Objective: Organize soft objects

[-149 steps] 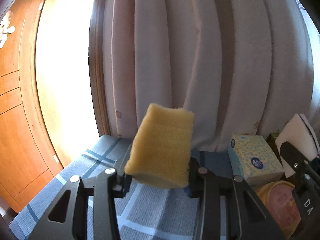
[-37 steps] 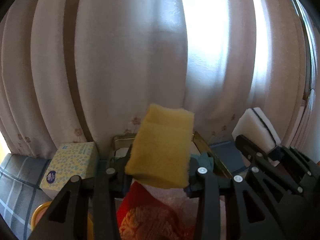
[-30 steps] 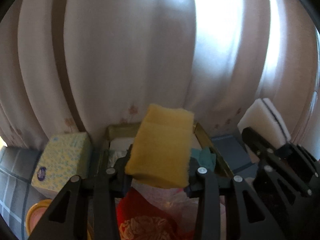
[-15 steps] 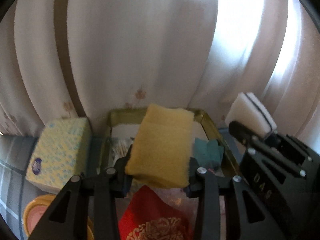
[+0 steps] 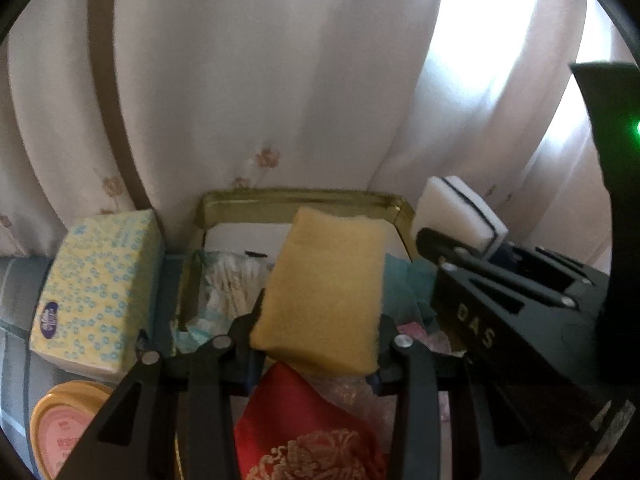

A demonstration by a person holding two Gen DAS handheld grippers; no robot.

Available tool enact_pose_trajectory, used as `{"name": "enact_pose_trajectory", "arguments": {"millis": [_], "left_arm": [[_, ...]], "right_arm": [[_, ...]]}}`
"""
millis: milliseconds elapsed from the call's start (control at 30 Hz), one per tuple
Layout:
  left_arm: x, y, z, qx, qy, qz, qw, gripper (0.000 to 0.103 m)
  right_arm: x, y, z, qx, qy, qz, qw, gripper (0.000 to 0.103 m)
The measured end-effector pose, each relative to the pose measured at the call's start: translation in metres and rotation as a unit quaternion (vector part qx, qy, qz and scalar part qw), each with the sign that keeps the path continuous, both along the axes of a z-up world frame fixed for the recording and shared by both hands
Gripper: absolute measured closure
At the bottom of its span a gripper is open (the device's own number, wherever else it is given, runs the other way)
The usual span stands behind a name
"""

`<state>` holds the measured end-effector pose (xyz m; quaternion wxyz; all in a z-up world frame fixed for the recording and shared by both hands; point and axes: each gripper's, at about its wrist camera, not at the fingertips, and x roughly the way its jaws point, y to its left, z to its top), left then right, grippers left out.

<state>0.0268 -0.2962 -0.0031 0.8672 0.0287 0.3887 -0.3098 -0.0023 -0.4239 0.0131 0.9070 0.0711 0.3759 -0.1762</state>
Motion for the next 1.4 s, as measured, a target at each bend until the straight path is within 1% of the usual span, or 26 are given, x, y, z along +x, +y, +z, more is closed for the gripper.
{"name": "enact_pose_trajectory", "arguments": {"millis": [67, 167, 233, 267, 300, 333, 400, 433, 467, 500, 567, 633, 667, 700, 767, 833, 933, 1033, 1067, 1167, 1233, 1267, 1300, 1367, 1400], "left_arm": [[0.003, 0.000, -0.001, -0.001, 0.009, 0.002, 1.0000, 0.065], [0.007, 0.000, -0.005, 0.002, 0.030, 0.000, 0.9995, 0.061], [0.010, -0.003, -0.007, -0.005, 0.041, -0.007, 0.9991, 0.051], [0.010, -0.003, -0.007, -0.010, 0.045, -0.010, 0.9989, 0.035], [0.010, -0.004, -0.007, -0.018, 0.051, -0.016, 0.9984, 0.027], [0.010, -0.005, -0.007, -0.020, 0.054, -0.020, 0.9981, 0.025], [0.009, -0.007, -0.007, -0.016, 0.056, -0.030, 0.9979, 0.015], [0.010, -0.007, -0.006, -0.015, 0.058, -0.031, 0.9977, 0.012], [0.010, -0.007, -0.006, -0.017, 0.063, -0.035, 0.9973, 0.005], [0.010, -0.007, -0.005, -0.024, 0.072, -0.045, 0.9961, 0.001], [0.011, -0.006, -0.004, -0.039, 0.098, -0.066, 0.9922, 0.000], [0.012, -0.002, -0.002, -0.067, 0.130, -0.085, 0.9857, 0.000], [0.012, 0.001, -0.001, -0.077, 0.136, -0.086, 0.9840, 0.000], [0.012, 0.003, 0.001, -0.077, 0.133, -0.084, 0.9845, 0.000], [0.010, 0.005, 0.006, -0.072, 0.118, -0.076, 0.9875, 0.000], [0.008, 0.007, 0.011, -0.067, 0.095, -0.066, 0.9910, 0.000], [0.004, 0.011, 0.014, -0.067, 0.082, -0.059, 0.9926, 0.000], [-0.011, 0.026, 0.016, -0.073, 0.068, -0.059, 0.9933, 0.000], [-0.014, 0.029, 0.017, -0.077, 0.062, -0.060, 0.9933, 0.000], [-0.025, 0.039, 0.020, -0.090, 0.037, -0.057, 0.9936, 0.001], [-0.033, 0.039, 0.024, -0.083, 0.005, -0.046, 0.9954, 0.001], [-0.038, 0.042, 0.028, -0.082, -0.018, -0.036, 0.9958, 0.001], [-0.045, 0.046, 0.033, -0.083, -0.052, -0.023, 0.9949, 0.001], [-0.055, 0.048, 0.041, -0.085, -0.091, -0.014, 0.9921, 0.001], [-0.063, 0.051, 0.044, -0.086, -0.115, -0.008, 0.9896, 0.001]], "right_arm": [[0.007, -0.002, -0.001, 0.005, 0.012, 0.003, 1.000, 0.073], [0.020, -0.007, -0.006, 0.007, 0.026, 0.012, 1.000, 0.073], [0.030, -0.009, -0.008, 0.017, 0.033, 0.015, 0.999, 0.073], [0.032, -0.006, -0.010, 0.024, 0.036, 0.020, 0.999, 0.072], [0.036, -0.005, -0.012, 0.036, 0.042, 0.031, 0.998, 0.072], [0.039, -0.004, -0.014, 0.048, 0.046, 0.042, 0.997, 0.069], [0.044, -0.007, -0.016, 0.085, 0.052, 0.059, 0.993, 0.051], [0.044, -0.010, -0.016, 0.095, 0.056, 0.056, 0.992, 0.034], [0.043, -0.011, -0.015, 0.093, 0.053, 0.050, 0.993, 0.025], [0.039, -0.013, -0.011, 0.091, 0.043, 0.046, 0.994, 0.024], [0.029, -0.018, -0.003, 0.105, 0.022, 0.054, 0.993, 0.023], [0.021, -0.024, 0.002, 0.125, 0.002, 0.060, 0.990, 0.023], [0.016, -0.025, 0.005, 0.133, -0.010, 0.061, 0.989, 0.023], [0.010, -0.026, 0.009, 0.140, -0.022, 0.065, 0.988, 0.023], [0.001, -0.027, 0.014, 0.149, -0.041, 0.068, 0.986, 0.023], [-0.013, -0.024, 0.018, 0.159, -0.068, 0.067, 0.983, 0.023], [-0.032, -0.021, 0.018, 0.172, -0.104, 0.060, 0.978, 0.023], [-0.043, -0.015, 0.019, 0.153, -0.137, 0.031, 0.978, 0.023], [-0.053, -0.014, 0.020, 0.142, -0.158, 0.010, 0.977, 0.023], [-0.073, -0.010, 0.020, 0.131, -0.203, -0.018, 0.970, 0.021], [-0.087, -0.004, 0.021, 0.105, -0.225, -0.036, 0.968, 0.021], [-0.095, -0.001, 0.022, 0.088, -0.236, -0.045, 0.967, 0.020], [-0.106, 0.004, 0.023, 0.062, -0.252, -0.065, 0.963, 0.020], [-0.122, 0.010, 0.022, 0.027, -0.283, -0.086, 0.955, 0.011], [-0.131, 0.014, 0.022, 0.008, -0.301, -0.096, 0.949, 0.010]]}}
